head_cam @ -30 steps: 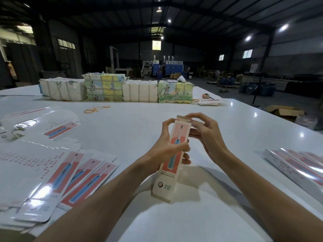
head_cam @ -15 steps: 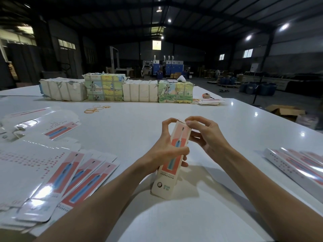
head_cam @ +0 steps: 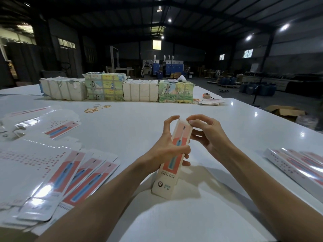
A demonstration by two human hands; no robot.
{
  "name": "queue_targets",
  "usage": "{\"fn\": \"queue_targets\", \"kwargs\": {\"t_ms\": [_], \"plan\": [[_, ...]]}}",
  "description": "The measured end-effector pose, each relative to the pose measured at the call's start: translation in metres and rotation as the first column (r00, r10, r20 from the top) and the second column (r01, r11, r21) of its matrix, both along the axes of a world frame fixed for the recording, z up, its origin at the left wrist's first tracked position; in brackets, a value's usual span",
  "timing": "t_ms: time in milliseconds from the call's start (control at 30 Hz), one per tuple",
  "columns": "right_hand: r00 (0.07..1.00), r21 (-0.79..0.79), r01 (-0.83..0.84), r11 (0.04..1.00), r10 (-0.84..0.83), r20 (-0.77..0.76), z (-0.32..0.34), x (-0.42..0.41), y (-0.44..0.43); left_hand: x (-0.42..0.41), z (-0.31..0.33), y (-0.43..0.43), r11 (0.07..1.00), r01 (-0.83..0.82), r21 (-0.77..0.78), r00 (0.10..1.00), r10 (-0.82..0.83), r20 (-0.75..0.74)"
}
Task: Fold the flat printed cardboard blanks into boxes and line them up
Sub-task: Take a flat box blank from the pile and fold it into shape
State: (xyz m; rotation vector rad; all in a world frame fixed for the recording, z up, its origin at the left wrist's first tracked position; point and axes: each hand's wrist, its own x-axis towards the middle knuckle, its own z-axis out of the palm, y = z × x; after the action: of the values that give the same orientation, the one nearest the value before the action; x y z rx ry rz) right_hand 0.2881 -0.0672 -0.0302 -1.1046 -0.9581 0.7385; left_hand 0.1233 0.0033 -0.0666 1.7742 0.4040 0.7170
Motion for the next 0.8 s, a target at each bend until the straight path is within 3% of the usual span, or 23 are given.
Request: {"fn": "queue_targets", "kwargs": {"t_ms": [367, 800], "plan": [[1.0, -0.018, -0.017, 1.0, 0.017, 0.009, 0.0068, 0.0009, -0.004, -0.0017, 0.0011, -0.0005, 0.999, 0.044, -0.031, 0.999, -0.043, 0.018], [0.995, -0.05, 0.047, 0.998, -0.043, 0.09, 0.0007, 0.0044, 0.0013, -0.0052, 0.0028, -0.0049, 0.976, -0.015, 0.216, 0.998, 0.028, -0.055]]}}
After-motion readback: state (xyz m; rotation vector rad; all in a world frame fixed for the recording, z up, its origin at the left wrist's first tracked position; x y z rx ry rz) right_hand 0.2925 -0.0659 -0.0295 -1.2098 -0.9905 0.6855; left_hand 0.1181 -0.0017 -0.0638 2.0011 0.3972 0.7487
